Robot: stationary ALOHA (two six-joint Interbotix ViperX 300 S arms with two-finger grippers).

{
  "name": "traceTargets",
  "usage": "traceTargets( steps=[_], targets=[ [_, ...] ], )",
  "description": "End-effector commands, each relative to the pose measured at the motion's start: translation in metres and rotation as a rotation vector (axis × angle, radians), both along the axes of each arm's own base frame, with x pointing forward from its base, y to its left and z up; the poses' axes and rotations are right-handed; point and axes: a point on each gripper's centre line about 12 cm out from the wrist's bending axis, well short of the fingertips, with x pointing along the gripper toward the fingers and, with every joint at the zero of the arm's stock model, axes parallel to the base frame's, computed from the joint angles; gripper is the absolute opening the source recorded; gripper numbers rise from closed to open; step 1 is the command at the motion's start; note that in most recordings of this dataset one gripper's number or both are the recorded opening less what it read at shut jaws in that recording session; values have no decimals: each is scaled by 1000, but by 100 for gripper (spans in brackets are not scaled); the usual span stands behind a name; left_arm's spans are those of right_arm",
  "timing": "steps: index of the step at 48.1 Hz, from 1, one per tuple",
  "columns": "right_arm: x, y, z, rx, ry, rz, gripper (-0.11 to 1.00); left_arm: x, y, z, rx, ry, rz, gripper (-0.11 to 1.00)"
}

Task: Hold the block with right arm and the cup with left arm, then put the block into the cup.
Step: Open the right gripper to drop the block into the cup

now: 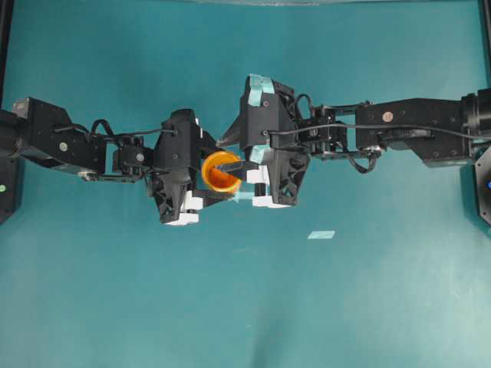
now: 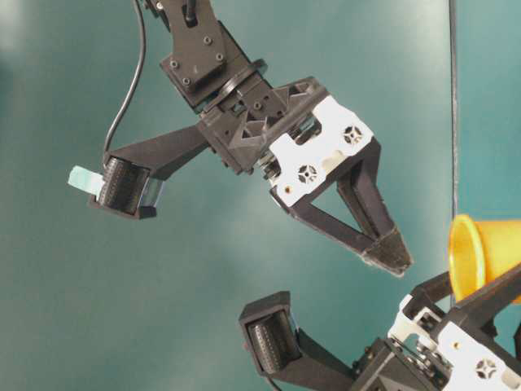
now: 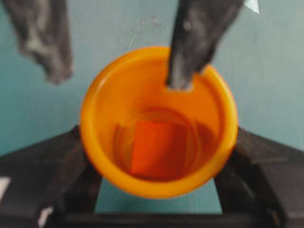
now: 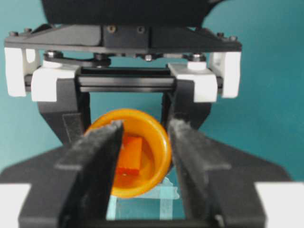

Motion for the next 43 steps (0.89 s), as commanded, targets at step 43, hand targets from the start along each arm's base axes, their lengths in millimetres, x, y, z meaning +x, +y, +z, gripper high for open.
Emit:
traceTargets(
  steps=[43],
  targets=[
    [3, -1, 15, 1, -42, -3, 48, 5, -1, 9, 1, -32, -3, 64]
  ],
)
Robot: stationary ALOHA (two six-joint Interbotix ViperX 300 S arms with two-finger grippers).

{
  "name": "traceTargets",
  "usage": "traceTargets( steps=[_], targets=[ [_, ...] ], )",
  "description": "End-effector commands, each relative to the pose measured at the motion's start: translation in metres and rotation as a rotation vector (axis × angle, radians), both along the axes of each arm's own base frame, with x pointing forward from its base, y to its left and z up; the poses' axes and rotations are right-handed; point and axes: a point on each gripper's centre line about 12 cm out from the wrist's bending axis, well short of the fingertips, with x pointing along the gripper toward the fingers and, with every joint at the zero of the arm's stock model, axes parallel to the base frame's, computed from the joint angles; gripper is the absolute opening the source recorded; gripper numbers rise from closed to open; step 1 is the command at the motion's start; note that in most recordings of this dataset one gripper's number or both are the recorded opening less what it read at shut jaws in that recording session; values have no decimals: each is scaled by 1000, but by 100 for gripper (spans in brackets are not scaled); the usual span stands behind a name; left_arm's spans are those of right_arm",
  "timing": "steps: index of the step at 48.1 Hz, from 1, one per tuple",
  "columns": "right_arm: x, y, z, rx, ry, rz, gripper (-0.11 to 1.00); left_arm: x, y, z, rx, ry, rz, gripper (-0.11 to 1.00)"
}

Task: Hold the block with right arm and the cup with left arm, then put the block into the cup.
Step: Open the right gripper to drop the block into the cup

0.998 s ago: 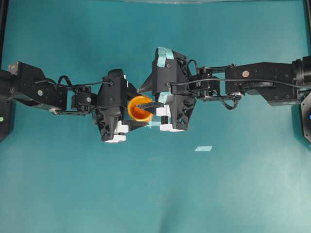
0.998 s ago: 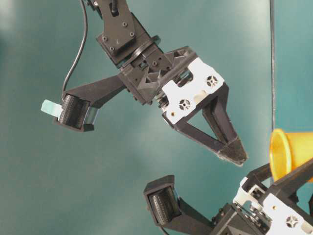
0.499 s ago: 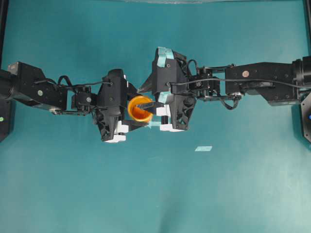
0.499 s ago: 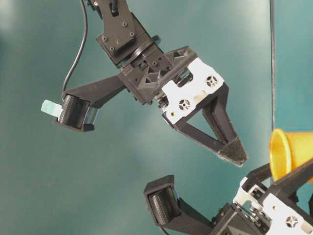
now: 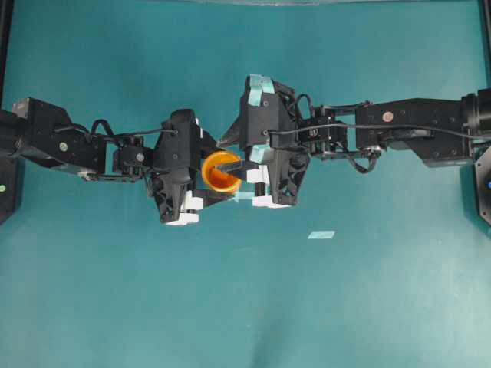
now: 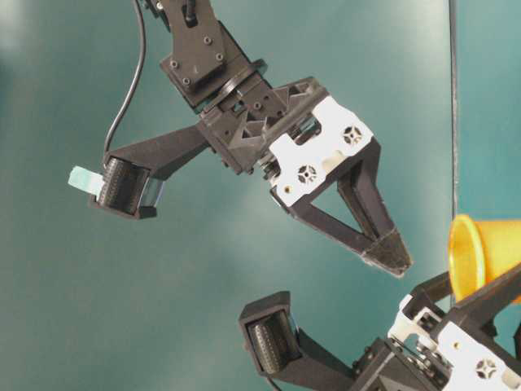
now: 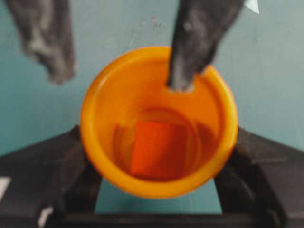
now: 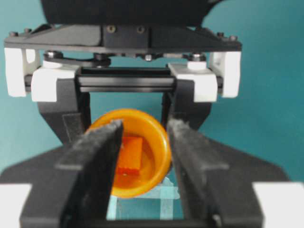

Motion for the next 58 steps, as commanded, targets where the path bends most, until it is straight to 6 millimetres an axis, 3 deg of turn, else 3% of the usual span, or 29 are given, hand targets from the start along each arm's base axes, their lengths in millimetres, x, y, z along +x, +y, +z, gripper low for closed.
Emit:
traceTargets(
  steps=[1, 58],
  targets=[
    [3, -1, 15, -3, -43, -1, 48, 5, 0, 10, 2, -34, -1, 64],
    [7, -1, 23, -4, -104, 1, 48, 6, 0, 14, 18, -46, -10, 64]
  ],
)
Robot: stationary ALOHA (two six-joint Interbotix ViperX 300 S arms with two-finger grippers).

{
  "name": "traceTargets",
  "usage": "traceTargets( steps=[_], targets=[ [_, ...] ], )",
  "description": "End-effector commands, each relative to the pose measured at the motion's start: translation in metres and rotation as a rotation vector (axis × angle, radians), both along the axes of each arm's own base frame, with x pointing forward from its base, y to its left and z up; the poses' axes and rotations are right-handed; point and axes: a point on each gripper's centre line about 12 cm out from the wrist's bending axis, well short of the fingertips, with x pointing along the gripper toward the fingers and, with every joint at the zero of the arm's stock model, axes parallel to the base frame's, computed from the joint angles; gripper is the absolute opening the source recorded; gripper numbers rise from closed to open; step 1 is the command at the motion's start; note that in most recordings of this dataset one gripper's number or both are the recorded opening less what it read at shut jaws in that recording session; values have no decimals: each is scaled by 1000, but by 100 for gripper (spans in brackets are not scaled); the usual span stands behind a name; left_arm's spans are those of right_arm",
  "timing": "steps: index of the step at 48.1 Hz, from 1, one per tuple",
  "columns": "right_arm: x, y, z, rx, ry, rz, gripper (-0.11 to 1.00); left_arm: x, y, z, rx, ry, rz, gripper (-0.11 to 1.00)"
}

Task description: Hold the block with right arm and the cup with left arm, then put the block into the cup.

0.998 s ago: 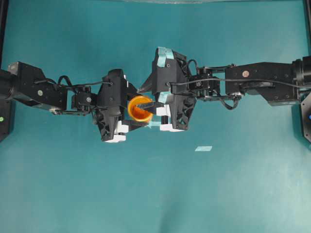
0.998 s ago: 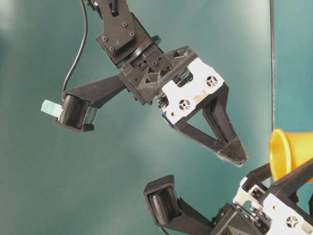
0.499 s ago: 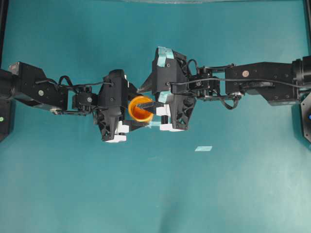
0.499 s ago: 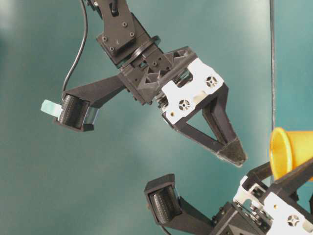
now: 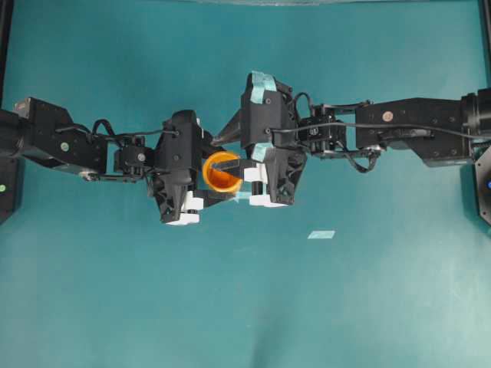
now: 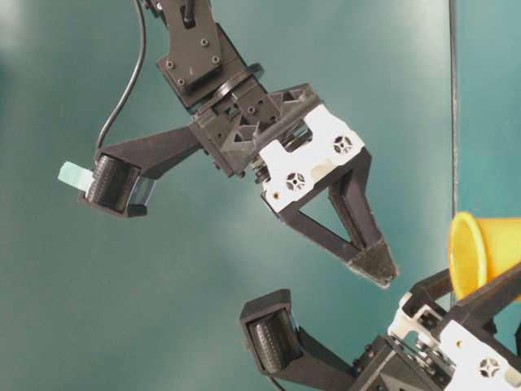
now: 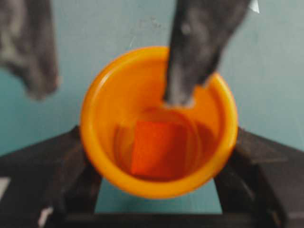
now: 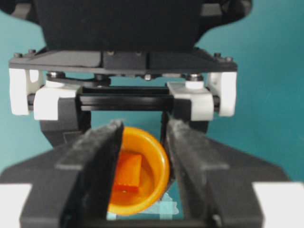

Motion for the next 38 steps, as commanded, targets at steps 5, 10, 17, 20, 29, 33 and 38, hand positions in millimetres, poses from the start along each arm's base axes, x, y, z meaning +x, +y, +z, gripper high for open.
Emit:
traceTargets(
  steps=[5, 10, 17, 20, 29, 33, 38],
  targets=[
    [4, 0, 19, -1, -55, 0, 48, 4, -1, 17, 5, -51, -4, 64],
    [4, -1, 19, -1, -54, -2, 48, 4, -1, 17, 5, -51, -4, 64],
    [3, -1, 17, 1, -32, -4, 48, 4, -1, 17, 5, -51, -4, 64],
    [2, -1, 15, 4, -14, -6, 48, 4, -1, 17, 5, -51, -6, 64],
    [1, 2, 14, 12, -7, -4, 48, 4, -1, 17, 5, -52, -4, 64],
    [2, 2, 15, 12, -10, -3, 48, 4, -1, 17, 5, -52, -6, 64],
    [1, 2, 14, 11, -5, -2, 48, 4, -1, 17, 5, -52, -6, 64]
  ],
)
